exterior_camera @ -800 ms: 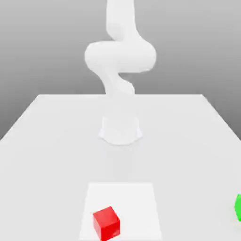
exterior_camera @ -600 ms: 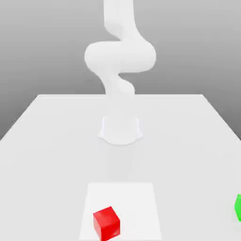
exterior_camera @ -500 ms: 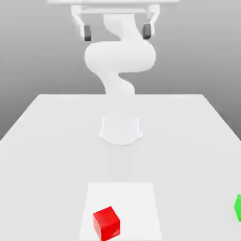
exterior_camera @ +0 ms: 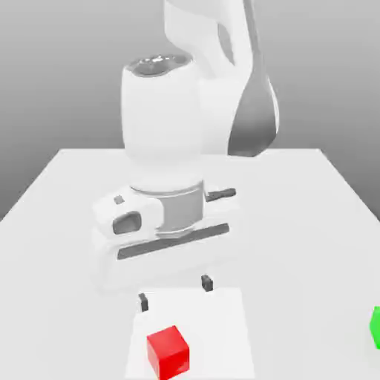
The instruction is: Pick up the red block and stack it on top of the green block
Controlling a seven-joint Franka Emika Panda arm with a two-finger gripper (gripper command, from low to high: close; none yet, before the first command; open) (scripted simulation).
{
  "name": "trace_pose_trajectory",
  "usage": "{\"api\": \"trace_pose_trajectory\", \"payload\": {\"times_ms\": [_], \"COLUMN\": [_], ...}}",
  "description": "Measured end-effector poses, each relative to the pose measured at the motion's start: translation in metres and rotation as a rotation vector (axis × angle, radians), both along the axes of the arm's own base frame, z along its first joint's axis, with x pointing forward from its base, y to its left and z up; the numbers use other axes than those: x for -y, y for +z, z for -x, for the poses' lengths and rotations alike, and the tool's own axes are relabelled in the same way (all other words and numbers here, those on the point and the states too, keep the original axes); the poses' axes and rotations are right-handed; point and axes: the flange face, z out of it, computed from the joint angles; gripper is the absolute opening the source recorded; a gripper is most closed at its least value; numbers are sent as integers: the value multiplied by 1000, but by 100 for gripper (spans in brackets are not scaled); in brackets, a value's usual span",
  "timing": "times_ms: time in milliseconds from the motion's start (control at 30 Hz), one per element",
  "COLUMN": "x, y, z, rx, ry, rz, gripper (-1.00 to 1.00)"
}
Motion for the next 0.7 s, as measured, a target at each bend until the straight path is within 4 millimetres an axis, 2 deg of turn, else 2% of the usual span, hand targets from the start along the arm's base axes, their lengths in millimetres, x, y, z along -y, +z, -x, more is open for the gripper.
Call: {"api": "trace_pose_trajectory", "payload": {"times_ms": [167,200,367,400,467,567,600,700], "x": [4,4,4,4,4,4,-2,-77], "y": [-69,-82,-83,-89,-77,-43,-32,-21], "z": [5,6,6,7,6,6,6,-4], "rx": [-37,-38,-40,-40,-40,-40,-41,-42], "ry": [27,27,27,27,28,28,45,252], "rz": [21,21,21,21,21,21,20,22], "gripper": [0,-100,-100,-100,-100,-100,-100,-100]}}
